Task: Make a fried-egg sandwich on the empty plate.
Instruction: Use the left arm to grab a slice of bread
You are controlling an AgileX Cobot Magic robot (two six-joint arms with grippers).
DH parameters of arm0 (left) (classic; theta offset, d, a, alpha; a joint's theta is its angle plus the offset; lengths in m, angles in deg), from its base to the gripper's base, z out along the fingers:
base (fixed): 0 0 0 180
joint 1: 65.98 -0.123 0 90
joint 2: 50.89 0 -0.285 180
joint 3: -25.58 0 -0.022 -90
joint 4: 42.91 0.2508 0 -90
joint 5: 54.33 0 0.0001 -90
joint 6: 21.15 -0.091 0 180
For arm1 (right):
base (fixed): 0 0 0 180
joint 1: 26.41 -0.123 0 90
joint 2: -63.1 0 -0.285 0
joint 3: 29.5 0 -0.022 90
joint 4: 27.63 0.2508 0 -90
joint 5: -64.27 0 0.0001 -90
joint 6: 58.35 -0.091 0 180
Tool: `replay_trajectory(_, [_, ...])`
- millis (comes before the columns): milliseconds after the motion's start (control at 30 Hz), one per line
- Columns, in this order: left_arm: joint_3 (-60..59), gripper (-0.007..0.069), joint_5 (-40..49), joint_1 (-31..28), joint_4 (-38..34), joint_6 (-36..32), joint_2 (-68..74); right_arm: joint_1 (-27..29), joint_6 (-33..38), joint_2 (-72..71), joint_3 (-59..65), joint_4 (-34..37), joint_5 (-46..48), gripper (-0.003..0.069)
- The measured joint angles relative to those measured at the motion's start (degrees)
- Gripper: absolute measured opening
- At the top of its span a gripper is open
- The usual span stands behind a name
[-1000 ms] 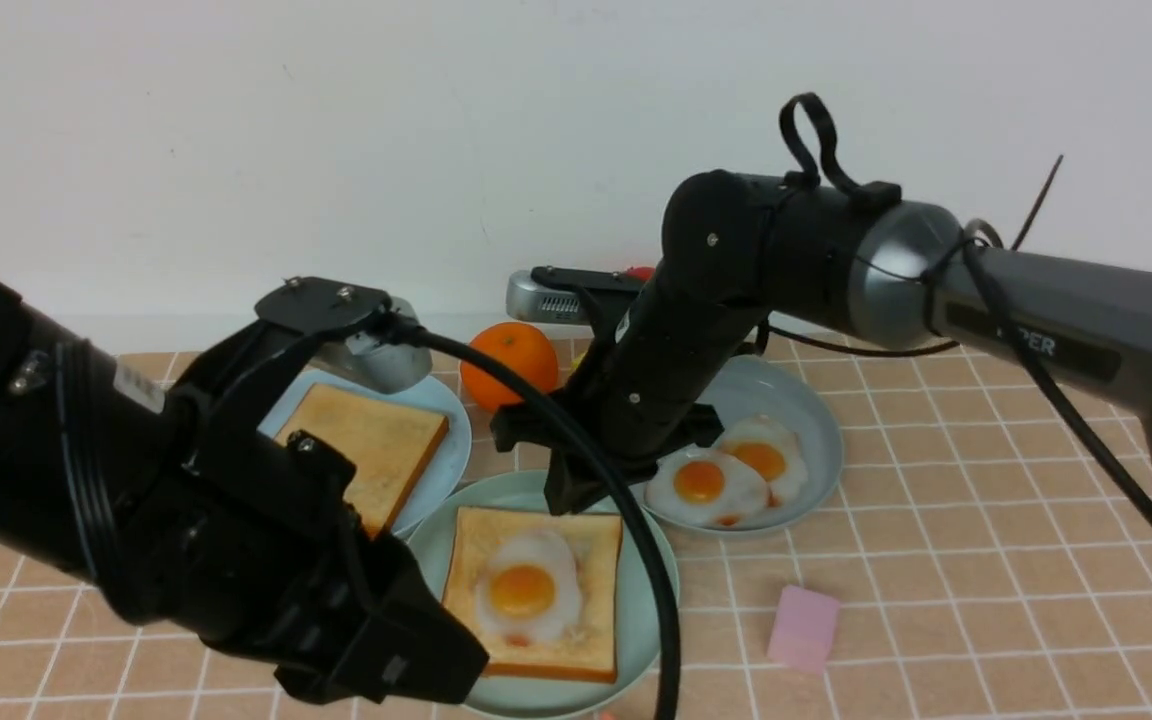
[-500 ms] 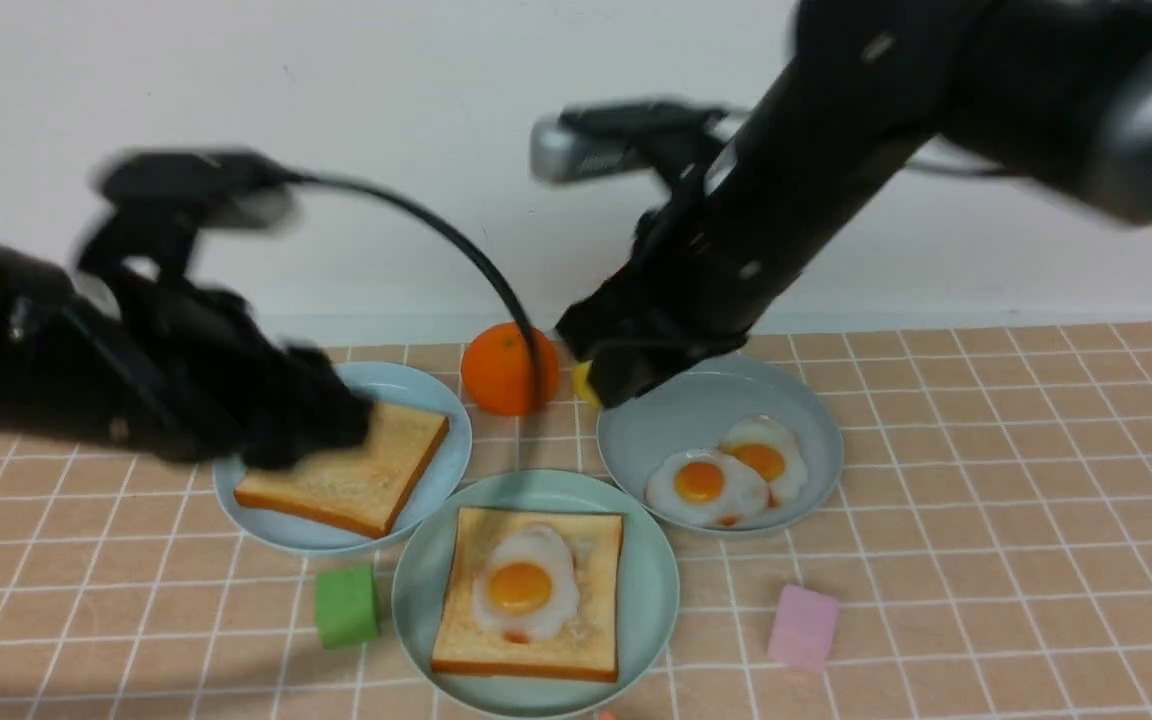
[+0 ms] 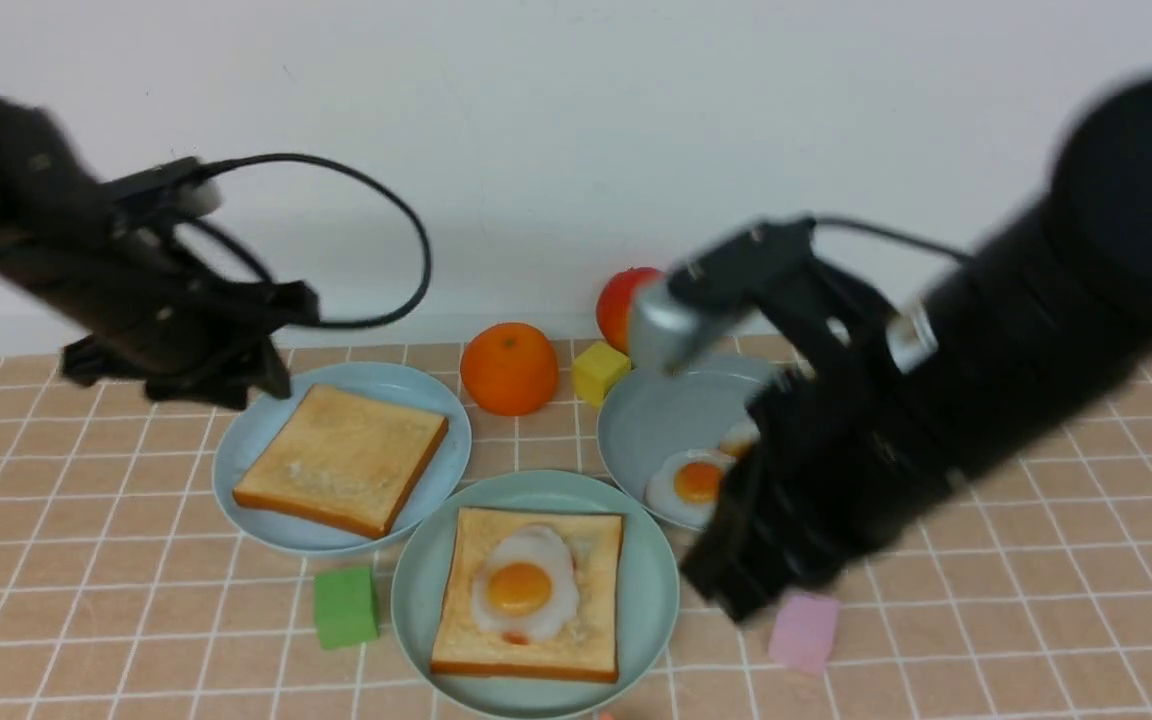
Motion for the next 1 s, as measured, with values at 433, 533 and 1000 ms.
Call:
replay_trajectory(433, [13.57, 0.0389, 4.69, 0.0, 8.35, 0.0, 18.15, 0.0, 2.17, -6.21, 4.99, 3.56, 0.1, -0.0008])
replay_trajectory(533, [13.8, 0.0387, 4.69, 0.0, 8.32, 0.0, 20.39, 0.0, 2.17, -6.36, 4.99, 3.82, 0.82, -0.0006])
replay_trajectory(1000, [13.98, -0.0009, 8.42, -0.55, 8.42, -1.14, 15.67, 0.0, 2.17, -6.61, 4.99, 4.45, 1.1, 0.0001])
